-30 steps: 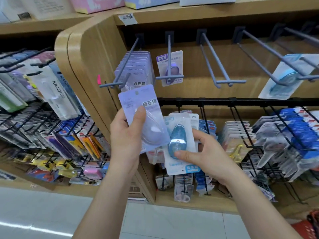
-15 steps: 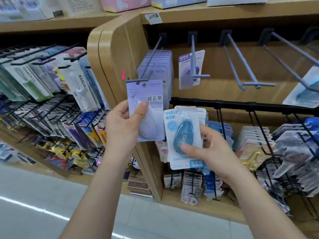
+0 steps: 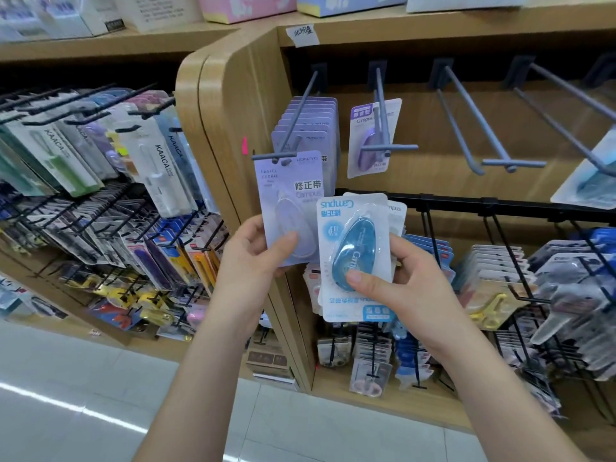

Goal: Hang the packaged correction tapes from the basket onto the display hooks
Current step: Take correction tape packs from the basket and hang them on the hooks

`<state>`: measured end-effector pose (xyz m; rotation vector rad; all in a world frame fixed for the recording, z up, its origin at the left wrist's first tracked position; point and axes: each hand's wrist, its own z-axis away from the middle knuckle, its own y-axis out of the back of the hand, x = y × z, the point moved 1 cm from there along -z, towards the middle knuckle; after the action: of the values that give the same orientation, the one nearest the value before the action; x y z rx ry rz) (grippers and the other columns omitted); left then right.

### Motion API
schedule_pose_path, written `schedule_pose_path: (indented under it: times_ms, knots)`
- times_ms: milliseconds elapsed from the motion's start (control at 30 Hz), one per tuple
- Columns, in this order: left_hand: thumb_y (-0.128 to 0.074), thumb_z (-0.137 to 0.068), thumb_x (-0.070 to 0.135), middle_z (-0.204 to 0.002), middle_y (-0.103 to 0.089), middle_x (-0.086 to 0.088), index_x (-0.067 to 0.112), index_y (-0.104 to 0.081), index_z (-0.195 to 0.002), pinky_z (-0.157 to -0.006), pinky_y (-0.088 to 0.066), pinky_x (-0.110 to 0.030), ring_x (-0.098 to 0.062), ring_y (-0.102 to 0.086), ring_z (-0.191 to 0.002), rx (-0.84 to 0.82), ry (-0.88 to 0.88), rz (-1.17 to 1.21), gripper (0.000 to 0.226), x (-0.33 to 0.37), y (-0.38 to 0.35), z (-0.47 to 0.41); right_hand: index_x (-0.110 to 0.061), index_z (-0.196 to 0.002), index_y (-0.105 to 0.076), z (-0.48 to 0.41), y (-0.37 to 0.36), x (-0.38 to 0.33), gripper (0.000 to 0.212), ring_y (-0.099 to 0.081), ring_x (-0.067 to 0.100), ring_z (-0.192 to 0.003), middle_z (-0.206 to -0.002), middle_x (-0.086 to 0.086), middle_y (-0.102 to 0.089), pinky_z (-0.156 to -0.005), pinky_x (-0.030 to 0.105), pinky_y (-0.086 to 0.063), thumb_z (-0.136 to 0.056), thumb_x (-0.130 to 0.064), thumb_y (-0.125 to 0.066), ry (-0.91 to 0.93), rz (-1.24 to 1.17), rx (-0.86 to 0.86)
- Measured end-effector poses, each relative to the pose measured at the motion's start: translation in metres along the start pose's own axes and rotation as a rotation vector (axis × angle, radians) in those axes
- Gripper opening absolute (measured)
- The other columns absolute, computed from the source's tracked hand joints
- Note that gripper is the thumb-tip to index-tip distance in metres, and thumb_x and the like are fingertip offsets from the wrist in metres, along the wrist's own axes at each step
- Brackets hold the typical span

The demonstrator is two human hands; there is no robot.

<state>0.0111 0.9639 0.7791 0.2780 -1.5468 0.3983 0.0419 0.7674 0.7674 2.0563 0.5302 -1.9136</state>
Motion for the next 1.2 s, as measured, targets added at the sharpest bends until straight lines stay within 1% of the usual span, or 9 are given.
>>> schedule_pose_path:
  times_ms: [233,433,533,667,767,867,967,1067,1200]
  knots:
    - [-0.070,-0.089,0.034,-0.083,-0.073,-0.003,0.014,-0.068,-0.093,-0.058,-0.053,-0.022,-0.011,-0.066,-0.065,0.213,0.129,0.096,0.021,-0.012,-0.009,-0.009,-0.026,-0.109,-0.069,-0.004,-0.007,0.000,0.045,-0.073,0.017,-0.098,-0.107,-0.004,-0.075,-0.082,0.040,-0.061,-0.065,-0.030,-0.078,-0.028,-0.033,0.078]
    - [-0.075,-0.087,0.031,-0.103,-0.074,-0.017,0.002,-0.066,-0.105,-0.084,-0.061,-0.040,-0.030,-0.074,-0.091,0.282,0.238,0.303,0.036,-0.011,-0.035,-0.034,-0.023,-0.107,-0.069,-0.008,-0.010,-0.002,0.042,-0.073,0.012,-0.094,-0.102,-0.008,-0.076,-0.073,0.026,-0.060,-0.067,-0.028,-0.077,-0.008,-0.071,0.112]
    - [-0.070,-0.090,0.034,-0.102,-0.073,-0.015,0.003,-0.062,-0.112,-0.081,-0.061,-0.036,-0.022,-0.075,-0.084,0.217,0.292,0.237,0.039,-0.019,-0.029,-0.025,-0.023,-0.106,-0.070,-0.009,-0.011,0.000,0.042,-0.073,0.012,-0.093,-0.101,-0.009,-0.077,-0.072,0.026,-0.060,-0.065,-0.029,-0.078,-0.012,-0.054,0.128]
    - [-0.065,-0.093,0.034,-0.091,-0.073,0.001,0.016,-0.070,-0.106,-0.062,-0.055,-0.021,-0.011,-0.067,-0.073,0.323,0.074,-0.062,0.022,-0.016,-0.014,-0.002,-0.024,-0.105,-0.071,-0.009,-0.010,0.002,0.041,-0.073,0.016,-0.094,-0.105,-0.003,-0.075,-0.078,0.035,-0.062,-0.065,-0.031,-0.080,-0.031,0.015,0.119]
    - [-0.069,-0.089,0.031,-0.101,-0.072,0.003,0.020,-0.068,-0.111,-0.071,-0.056,-0.023,-0.011,-0.068,-0.090,0.093,-0.111,-0.045,0.024,0.004,-0.017,0.003,-0.022,-0.107,-0.073,-0.010,-0.010,0.000,0.040,-0.072,0.016,-0.098,-0.110,0.000,-0.073,-0.081,0.033,-0.061,-0.068,-0.025,-0.082,-0.012,0.079,0.010]
    - [-0.071,-0.082,0.027,-0.090,-0.072,0.005,0.017,-0.067,-0.104,-0.067,-0.055,-0.021,-0.006,-0.069,-0.081,-0.061,-0.112,0.023,0.025,0.018,-0.022,0.002,-0.022,-0.107,-0.074,-0.012,-0.011,-0.002,0.040,-0.070,0.010,-0.099,-0.110,-0.003,-0.072,-0.080,0.025,-0.057,-0.068,-0.025,-0.083,0.011,0.129,-0.079]
    - [-0.073,-0.085,0.009,-0.078,-0.070,0.003,0.014,-0.071,-0.091,-0.063,-0.054,-0.021,-0.007,-0.066,-0.072,0.051,-0.134,0.023,0.007,0.016,-0.017,-0.002,-0.023,-0.100,-0.074,-0.012,-0.011,-0.002,0.035,-0.072,0.012,-0.091,-0.102,-0.002,-0.074,-0.073,0.026,-0.058,-0.067,-0.030,-0.082,-0.012,0.138,-0.130]
    - [-0.073,-0.085,0.006,-0.077,-0.069,0.001,0.018,-0.073,-0.086,-0.068,-0.054,-0.026,-0.011,-0.063,-0.074,0.136,-0.182,-0.024,0.012,0.012,-0.007,-0.005,-0.021,-0.097,-0.074,-0.011,-0.007,0.000,0.035,-0.074,0.017,-0.089,-0.098,-0.002,-0.076,-0.074,0.036,-0.061,-0.064,-0.029,-0.082,-0.065,0.130,-0.163]
    - [-0.066,-0.091,0.004,-0.073,-0.064,0.011,0.027,-0.072,-0.100,-0.061,-0.052,-0.024,-0.008,-0.061,-0.072,0.094,-0.158,-0.102,0.025,0.014,0.005,-0.004,-0.031,-0.085,-0.076,-0.017,0.003,0.006,0.019,-0.071,0.020,-0.095,-0.097,-0.008,-0.075,-0.079,0.039,-0.059,-0.067,-0.039,-0.077,-0.080,0.158,-0.033]
